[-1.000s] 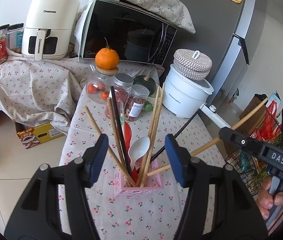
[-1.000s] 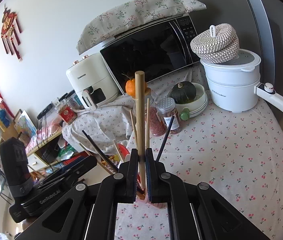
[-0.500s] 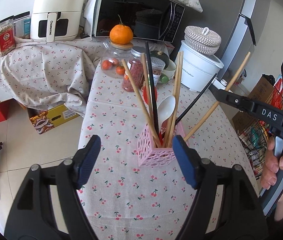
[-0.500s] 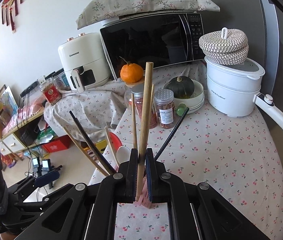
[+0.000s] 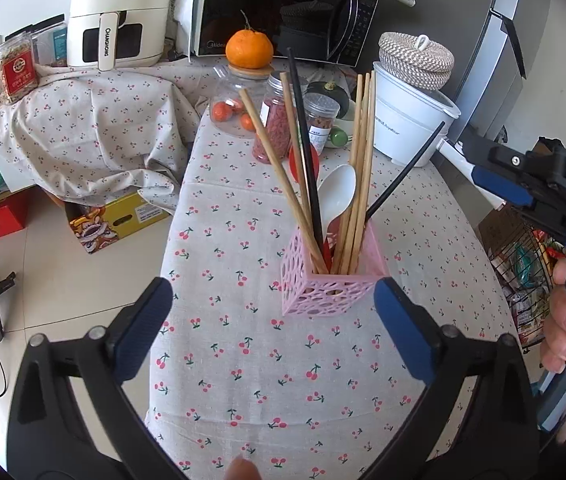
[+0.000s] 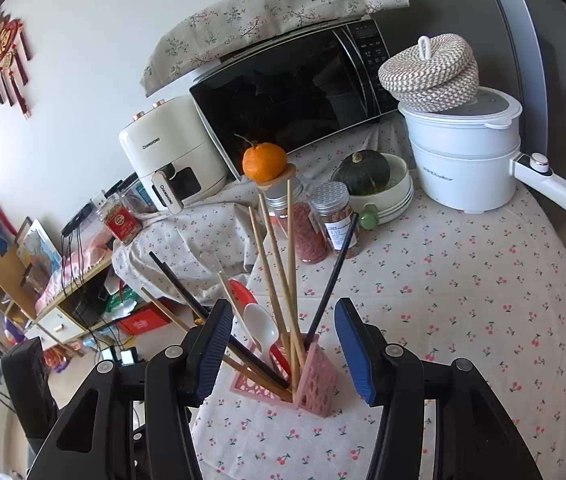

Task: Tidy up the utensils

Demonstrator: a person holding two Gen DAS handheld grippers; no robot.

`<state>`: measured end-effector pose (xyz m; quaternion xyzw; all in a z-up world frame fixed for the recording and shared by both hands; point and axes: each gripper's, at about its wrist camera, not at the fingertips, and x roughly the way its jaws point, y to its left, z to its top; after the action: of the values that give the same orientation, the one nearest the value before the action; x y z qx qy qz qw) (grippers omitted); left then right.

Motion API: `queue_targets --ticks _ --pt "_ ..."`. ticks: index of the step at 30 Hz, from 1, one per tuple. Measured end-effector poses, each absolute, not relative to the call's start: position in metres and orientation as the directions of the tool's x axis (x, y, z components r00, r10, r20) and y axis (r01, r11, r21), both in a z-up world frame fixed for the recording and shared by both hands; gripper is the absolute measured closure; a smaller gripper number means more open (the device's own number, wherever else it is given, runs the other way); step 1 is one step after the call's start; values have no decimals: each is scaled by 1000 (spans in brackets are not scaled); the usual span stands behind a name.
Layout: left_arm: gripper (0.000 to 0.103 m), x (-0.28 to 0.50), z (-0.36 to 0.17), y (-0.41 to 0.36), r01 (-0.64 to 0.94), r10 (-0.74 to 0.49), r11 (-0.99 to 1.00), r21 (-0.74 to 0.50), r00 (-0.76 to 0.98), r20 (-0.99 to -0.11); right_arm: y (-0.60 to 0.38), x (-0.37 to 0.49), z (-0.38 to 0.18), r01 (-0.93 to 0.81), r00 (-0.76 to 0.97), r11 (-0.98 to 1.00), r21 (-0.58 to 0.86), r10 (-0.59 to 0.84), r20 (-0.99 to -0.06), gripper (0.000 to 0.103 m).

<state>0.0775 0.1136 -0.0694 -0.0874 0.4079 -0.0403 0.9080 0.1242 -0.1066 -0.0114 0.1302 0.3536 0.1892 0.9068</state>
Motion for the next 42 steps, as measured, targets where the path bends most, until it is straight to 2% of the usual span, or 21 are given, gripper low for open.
queue_targets --ticks 6,8,13,18,22,30,42 --pt "1 65 -57 90 -11 -110 987 -158 669 -735 -139 96 1 -163 712 938 305 326 -623 31" --pt "1 59 -53 80 -14 -101 989 -148 671 -735 -148 87 0 -143 714 955 260 281 -641 16" --pt "1 48 -52 57 -15 -75 993 -115 675 -734 -173 63 -12 -69 713 985 158 160 -683 1" --pt "1 37 -55 37 -3 -47 998 -67 672 -739 -195 39 -16 -31 710 989 142 122 -693 0" --pt "1 30 -53 30 8 -67 996 -83 674 -736 -202 22 -13 -18 738 994 106 84 -670 0" --pt "1 23 -43 20 10 -50 998 -62 728 -684 -198 22 -11 -39 750 992 117 107 -653 0" --pt "1 23 -43 19 5 -55 997 -74 726 -686 -193 26 -18 -42 739 993 108 103 -666 0"
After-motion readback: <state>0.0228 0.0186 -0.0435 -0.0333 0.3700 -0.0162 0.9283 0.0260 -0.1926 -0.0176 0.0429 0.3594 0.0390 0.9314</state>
